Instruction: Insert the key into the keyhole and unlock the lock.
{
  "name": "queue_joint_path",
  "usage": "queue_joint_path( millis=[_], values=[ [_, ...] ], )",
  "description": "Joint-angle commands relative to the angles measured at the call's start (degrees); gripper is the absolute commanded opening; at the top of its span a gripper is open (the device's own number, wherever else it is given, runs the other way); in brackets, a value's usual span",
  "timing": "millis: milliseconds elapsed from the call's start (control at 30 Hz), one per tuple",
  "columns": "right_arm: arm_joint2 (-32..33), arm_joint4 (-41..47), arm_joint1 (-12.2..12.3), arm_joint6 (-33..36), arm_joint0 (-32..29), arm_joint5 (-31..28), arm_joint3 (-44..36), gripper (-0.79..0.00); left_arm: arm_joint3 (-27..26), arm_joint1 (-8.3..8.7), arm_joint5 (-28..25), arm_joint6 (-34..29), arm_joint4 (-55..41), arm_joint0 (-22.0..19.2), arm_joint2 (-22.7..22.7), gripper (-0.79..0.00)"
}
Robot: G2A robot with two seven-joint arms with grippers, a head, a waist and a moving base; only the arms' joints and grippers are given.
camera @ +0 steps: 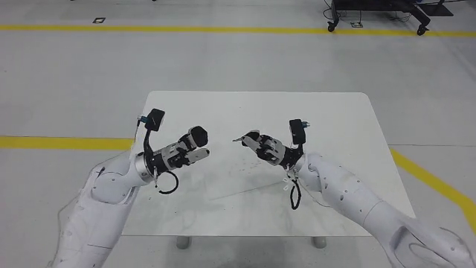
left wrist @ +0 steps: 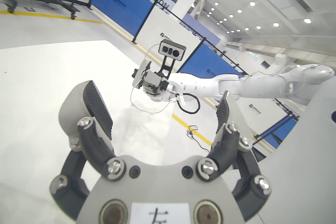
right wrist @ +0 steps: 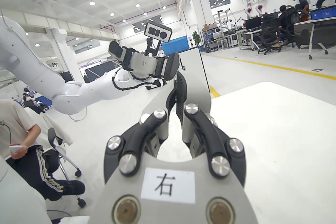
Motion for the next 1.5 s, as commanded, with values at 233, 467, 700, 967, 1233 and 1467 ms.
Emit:
queue_joint_path(
  millis=[233,467,700,967,1233,1467],
  values=[
    [-9.6,8.8,0.6,-0.1,4.8,0.0,-1.2,-0.785,4.5,-1.19,-2.6,4.2,8.1,-5.0,6.7,-0.422],
    [-13.8,12.6,1.0,-0.1,7.2,0.0,-1.1,-0.785,4.2,-1.38,-2.7,7.9,12.8,-5.1,8.1,-0.588],
    [-15.0,14.9,1.4,-0.1,7.8,0.0,-1.7,-0.785,3.1,-1.3,-1.9,10.5,16.5,-4.6,8.5,-0.785],
    [-15.1,15.7,1.8,-0.1,7.9,0.0,-2.1,-0.785,2.5,-1.18,0.2,14.1,20.3,-3.8,8.3,-0.785],
    [-15.7,16.3,2.0,-0.1,8.1,0.0,-2.2,-0.785,1.3,-0.88,1.0,15.2,21.4,-3.5,7.9,-0.785],
    [-15.7,15.5,2.0,-0.1,7.9,0.0,-1.9,-0.705,0.7,-0.63,2.4,16.4,22.4,-3.7,7.1,-0.785]
  ],
)
